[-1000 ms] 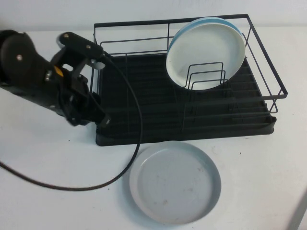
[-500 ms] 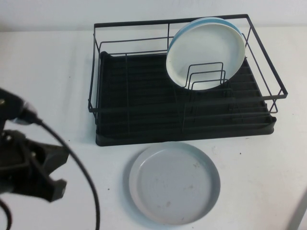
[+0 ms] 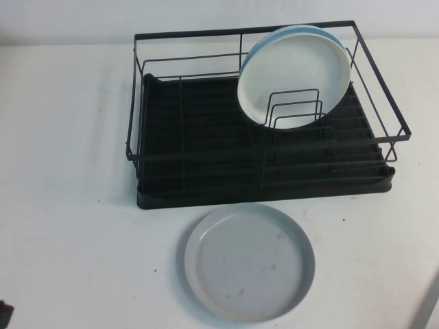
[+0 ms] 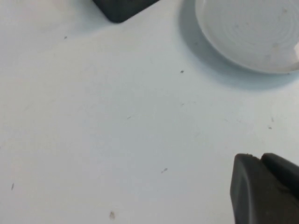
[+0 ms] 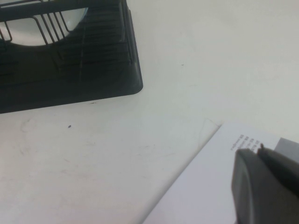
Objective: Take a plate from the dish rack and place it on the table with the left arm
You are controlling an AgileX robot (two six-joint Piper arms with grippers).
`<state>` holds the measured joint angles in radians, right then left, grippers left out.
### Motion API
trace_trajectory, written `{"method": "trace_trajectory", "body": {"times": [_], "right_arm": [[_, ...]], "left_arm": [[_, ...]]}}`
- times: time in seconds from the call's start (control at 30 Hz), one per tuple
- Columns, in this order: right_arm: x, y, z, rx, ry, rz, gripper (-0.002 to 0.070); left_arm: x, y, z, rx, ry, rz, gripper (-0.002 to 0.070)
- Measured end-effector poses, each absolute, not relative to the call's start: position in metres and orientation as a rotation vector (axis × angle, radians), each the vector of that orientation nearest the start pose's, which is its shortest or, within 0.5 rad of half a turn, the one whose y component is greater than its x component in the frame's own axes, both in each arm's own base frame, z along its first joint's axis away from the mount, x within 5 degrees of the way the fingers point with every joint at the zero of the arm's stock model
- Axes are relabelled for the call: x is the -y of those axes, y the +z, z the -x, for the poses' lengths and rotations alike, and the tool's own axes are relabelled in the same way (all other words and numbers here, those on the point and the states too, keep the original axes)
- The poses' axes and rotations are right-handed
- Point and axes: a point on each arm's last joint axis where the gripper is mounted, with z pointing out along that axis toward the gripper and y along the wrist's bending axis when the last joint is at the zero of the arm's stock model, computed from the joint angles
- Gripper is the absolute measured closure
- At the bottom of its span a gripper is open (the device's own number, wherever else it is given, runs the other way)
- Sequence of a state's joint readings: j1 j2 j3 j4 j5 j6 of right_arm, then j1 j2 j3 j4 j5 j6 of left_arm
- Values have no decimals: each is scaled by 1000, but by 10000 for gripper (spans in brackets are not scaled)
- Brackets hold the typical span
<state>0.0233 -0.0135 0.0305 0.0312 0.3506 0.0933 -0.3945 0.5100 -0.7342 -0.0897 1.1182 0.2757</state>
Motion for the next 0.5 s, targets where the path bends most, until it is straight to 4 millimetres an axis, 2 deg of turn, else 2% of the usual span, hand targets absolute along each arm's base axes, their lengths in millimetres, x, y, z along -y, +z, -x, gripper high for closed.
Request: {"method": "trace_trajectory", "body": {"times": [0.13, 0.27, 0.4, 0.5], "right_arm": [[-2, 172, -53, -1851, 111, -84, 697], [-2, 172, -53, -1851, 111, -84, 696], [-2, 172, -53, -1851, 111, -84, 696], [-2, 172, -53, -1851, 111, -84, 696]], "left_arm": [[20, 322, -46, -2184, -143, -613, 675], [12, 301, -39, -1958, -92, -535, 676], [8, 264, -35, -1738, -69, -480, 676], [11, 231, -41, -1691, -57, -453, 676]]}}
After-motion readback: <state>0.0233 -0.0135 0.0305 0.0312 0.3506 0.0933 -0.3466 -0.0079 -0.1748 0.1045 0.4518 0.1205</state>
